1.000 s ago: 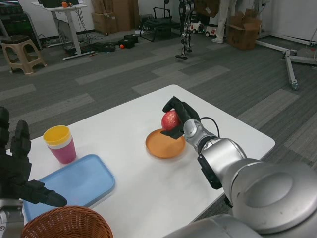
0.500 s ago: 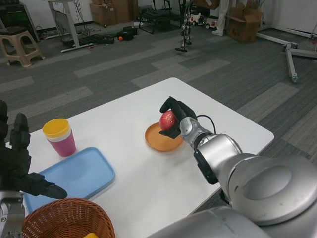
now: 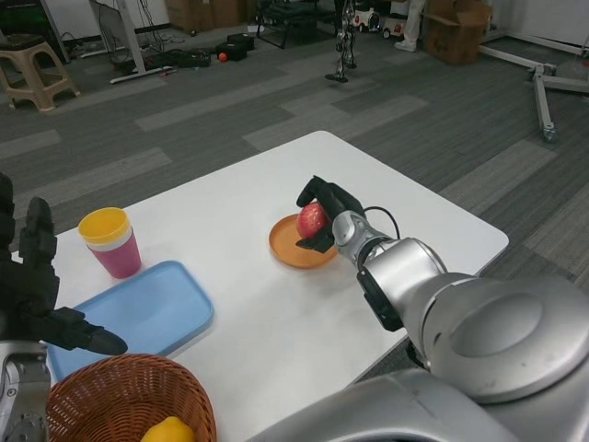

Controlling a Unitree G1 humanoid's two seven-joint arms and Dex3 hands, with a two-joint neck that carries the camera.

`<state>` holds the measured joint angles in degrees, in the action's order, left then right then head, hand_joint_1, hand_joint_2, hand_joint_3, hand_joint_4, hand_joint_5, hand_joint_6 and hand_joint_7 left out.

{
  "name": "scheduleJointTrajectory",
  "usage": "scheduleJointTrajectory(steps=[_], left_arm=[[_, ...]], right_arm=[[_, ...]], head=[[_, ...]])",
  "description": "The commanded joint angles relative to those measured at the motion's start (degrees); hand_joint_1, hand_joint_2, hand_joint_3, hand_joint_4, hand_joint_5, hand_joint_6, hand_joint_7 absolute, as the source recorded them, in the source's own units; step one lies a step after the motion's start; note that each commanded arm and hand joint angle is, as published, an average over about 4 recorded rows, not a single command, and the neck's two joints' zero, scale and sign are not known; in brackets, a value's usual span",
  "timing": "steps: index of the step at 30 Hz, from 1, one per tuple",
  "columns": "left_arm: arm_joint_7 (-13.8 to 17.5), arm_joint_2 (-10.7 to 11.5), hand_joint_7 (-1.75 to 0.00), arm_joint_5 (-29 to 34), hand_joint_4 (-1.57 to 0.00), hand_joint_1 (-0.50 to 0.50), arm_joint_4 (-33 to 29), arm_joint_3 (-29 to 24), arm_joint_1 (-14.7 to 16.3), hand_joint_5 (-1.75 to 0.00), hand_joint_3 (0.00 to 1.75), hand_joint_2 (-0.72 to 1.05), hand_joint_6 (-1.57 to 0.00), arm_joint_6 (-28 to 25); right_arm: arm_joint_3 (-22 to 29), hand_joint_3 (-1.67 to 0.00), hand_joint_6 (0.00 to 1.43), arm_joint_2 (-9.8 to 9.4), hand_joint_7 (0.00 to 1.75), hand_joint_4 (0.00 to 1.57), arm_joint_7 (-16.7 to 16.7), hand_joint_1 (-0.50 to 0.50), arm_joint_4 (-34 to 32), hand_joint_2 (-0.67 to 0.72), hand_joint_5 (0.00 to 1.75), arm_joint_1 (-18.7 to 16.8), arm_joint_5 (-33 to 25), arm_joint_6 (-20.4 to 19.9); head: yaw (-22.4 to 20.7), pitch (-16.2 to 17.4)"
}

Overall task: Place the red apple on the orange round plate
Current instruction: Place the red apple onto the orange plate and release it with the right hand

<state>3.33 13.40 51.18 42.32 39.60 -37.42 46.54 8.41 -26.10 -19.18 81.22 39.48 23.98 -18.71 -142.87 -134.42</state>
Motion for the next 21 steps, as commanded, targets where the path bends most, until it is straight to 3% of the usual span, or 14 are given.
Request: scheduleJointTrajectory(steps=[1,7,14,21], left_arm=[[0.1,-0.05,-0.14,0.19,-0.03,-0.5,0.31,0.43,-0.28,0.0,0.04,-0.55,-0.05,0.3],[0.19,-0.05,-0.14,0.63,-0.02,-0.5,0.33,0.85,-0.24,0.0,0.09,-0.55,-0.05,0.3],[0.27,-0.05,-0.14,1.31,0.0,-0.5,0.49,1.71,-0.28,0.0,0.09,-0.55,-0.05,0.3],[0.27,-0.05,-0.17,1.38,0.0,-0.5,0.49,1.88,-0.28,0.0,0.04,-0.55,-0.05,0.3]], right_arm=[[-0.28,-0.79,0.89,0.83,1.54,1.48,-0.46,-0.21,0.87,-0.46,1.55,1.12,-0.11,0.87],[-1.05,-0.79,0.81,1.18,1.54,1.48,-0.63,-0.21,1.4,-0.45,1.62,1.12,-0.07,1.66],[-1.98,-0.71,0.52,1.55,1.62,1.28,-0.68,-0.21,1.51,-0.41,1.65,1.12,-0.07,2.01],[-2.28,-0.71,0.51,1.66,1.68,1.29,-0.66,-0.21,1.58,-0.41,1.58,1.12,-0.07,2.67]], head=[[-0.02,0.62],[0.41,2.02],[0.58,2.76],[0.35,2.71]])
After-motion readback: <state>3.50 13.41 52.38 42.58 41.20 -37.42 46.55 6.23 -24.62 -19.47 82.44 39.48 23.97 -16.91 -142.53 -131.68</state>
